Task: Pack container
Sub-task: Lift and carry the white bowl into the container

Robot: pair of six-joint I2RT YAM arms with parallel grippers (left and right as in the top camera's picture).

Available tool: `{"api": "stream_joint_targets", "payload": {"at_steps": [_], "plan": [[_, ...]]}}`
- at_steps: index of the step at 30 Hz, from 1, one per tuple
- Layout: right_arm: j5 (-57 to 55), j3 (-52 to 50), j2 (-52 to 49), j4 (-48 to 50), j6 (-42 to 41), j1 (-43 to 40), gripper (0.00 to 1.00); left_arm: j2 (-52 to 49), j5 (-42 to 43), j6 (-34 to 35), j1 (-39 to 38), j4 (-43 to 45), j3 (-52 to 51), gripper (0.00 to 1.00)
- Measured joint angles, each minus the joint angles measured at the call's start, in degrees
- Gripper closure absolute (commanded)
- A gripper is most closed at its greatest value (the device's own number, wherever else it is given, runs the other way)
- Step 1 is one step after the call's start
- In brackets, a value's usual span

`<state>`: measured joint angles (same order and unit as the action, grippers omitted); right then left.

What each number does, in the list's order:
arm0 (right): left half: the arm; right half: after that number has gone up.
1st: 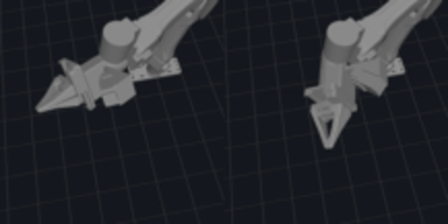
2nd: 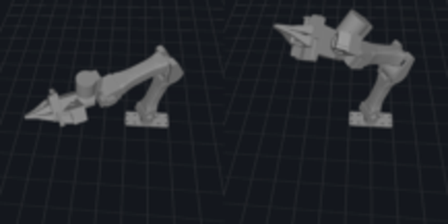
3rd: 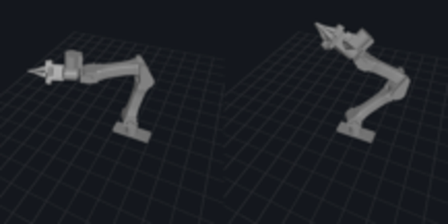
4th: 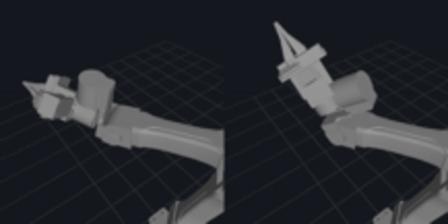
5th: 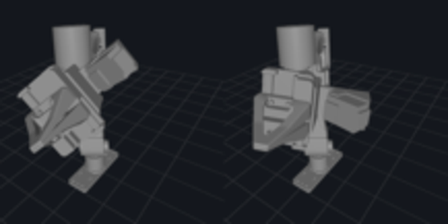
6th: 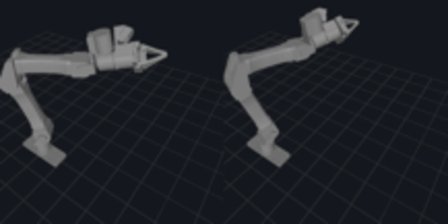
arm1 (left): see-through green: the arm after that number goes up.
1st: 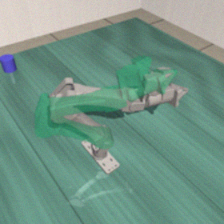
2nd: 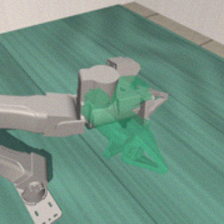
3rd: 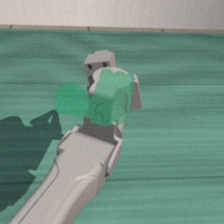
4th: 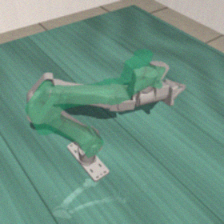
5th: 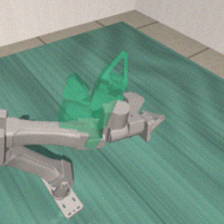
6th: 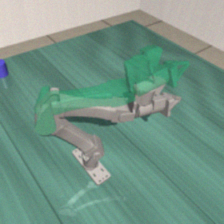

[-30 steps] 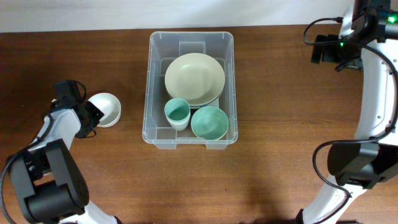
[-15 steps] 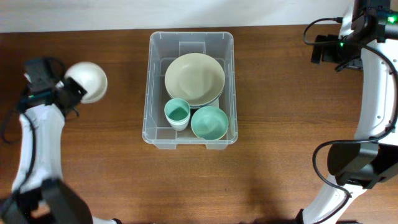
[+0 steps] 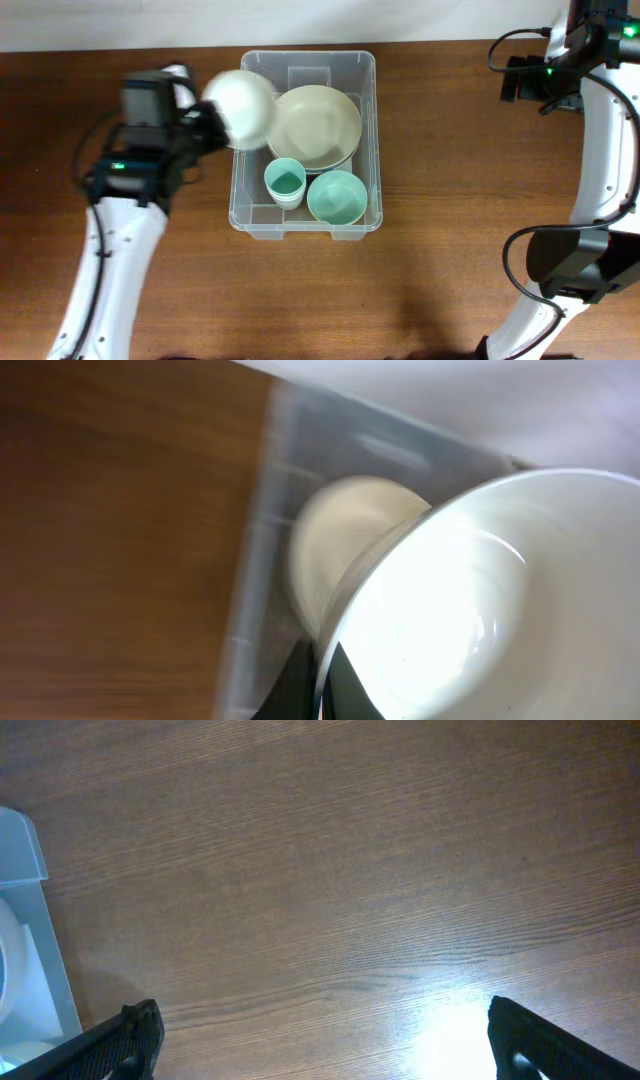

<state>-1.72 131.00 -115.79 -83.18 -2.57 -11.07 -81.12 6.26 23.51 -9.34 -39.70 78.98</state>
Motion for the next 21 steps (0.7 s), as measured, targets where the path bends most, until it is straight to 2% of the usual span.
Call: {"api": "stream_joint_targets", "payload": {"at_steps": [10,21], "plan": [[0.0,0.0,0.0,0.0,0.0,0.0,0.01,-4.1,-1.2,-0.3,-14.7,-3.7,0.0,1.00],[0.0,0.0,0.0,0.0,0.0,0.0,0.01,-13.2,-2.2,-0.3,-20.5,-3.9,0.0,0.99]]}}
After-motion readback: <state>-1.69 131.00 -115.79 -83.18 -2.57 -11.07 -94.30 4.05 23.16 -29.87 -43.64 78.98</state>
